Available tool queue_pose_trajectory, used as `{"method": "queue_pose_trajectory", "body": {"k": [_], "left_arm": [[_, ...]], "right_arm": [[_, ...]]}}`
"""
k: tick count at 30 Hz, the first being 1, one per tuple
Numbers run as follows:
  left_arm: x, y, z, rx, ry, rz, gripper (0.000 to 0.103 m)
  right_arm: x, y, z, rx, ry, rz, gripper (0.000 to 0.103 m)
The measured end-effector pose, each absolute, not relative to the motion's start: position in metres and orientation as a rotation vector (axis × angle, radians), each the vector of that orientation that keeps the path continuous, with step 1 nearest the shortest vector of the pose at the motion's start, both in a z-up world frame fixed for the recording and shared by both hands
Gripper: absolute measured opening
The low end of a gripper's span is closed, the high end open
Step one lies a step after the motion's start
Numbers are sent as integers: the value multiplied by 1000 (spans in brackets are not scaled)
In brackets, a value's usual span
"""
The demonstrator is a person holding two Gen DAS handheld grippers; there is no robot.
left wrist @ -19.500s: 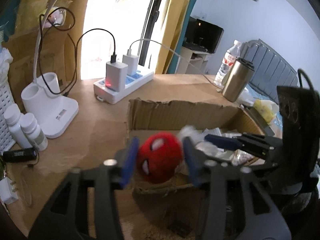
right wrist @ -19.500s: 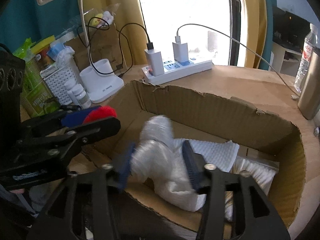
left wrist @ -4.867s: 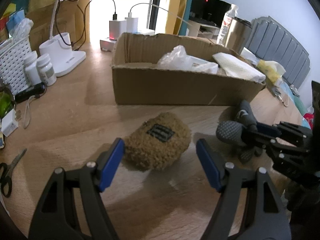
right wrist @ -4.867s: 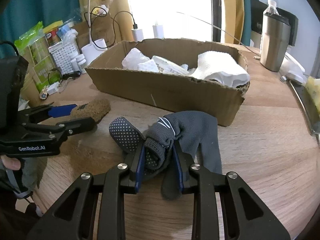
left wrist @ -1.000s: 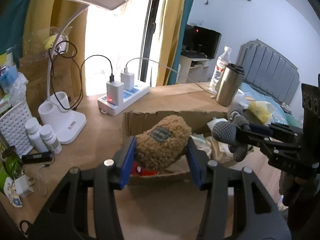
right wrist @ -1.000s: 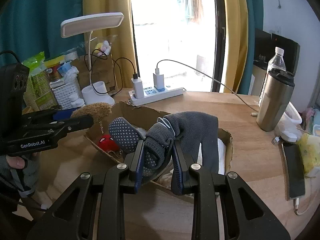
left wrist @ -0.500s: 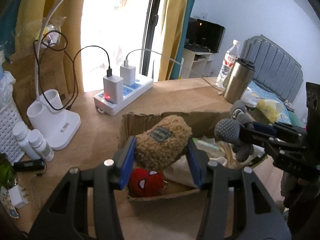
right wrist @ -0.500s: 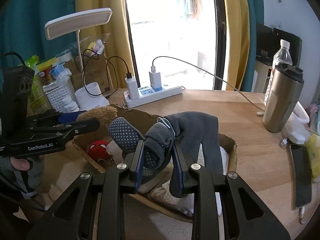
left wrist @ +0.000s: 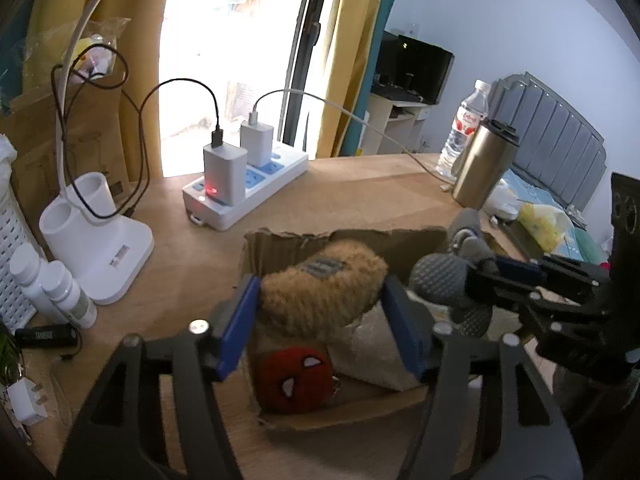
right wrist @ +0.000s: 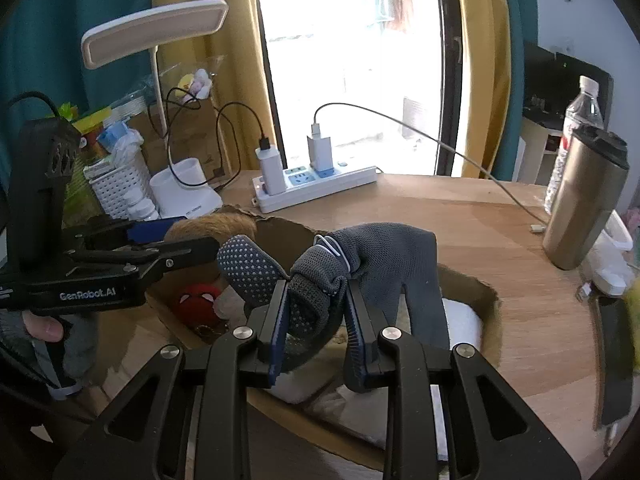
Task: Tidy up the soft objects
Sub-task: 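Carry the gloves and fuzzy pouch over the cardboard box and lower them in, then open both tools and withdraw them from the box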
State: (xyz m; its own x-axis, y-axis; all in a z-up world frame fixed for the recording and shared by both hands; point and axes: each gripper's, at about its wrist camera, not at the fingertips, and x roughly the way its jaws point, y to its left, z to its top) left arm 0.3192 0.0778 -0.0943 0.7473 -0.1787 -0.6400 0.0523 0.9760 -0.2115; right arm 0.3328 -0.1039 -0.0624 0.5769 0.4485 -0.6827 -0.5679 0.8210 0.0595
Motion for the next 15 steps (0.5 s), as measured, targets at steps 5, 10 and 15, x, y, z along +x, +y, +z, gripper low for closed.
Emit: {"method": "queue_pose_trajectory", "body": {"k": [5,10,15], "left_arm": [[317,81,-94,-192,711,-125,73],[312,84,-92,-193,705,-122,74],[307,85,-91,-193,705,-122,74]], "right_arm": [[334,-95,-69,-171,774,618,28],[338,-90,-81,-174,833,621,28],[336,-88,-82,-172,841,610,37]]}}
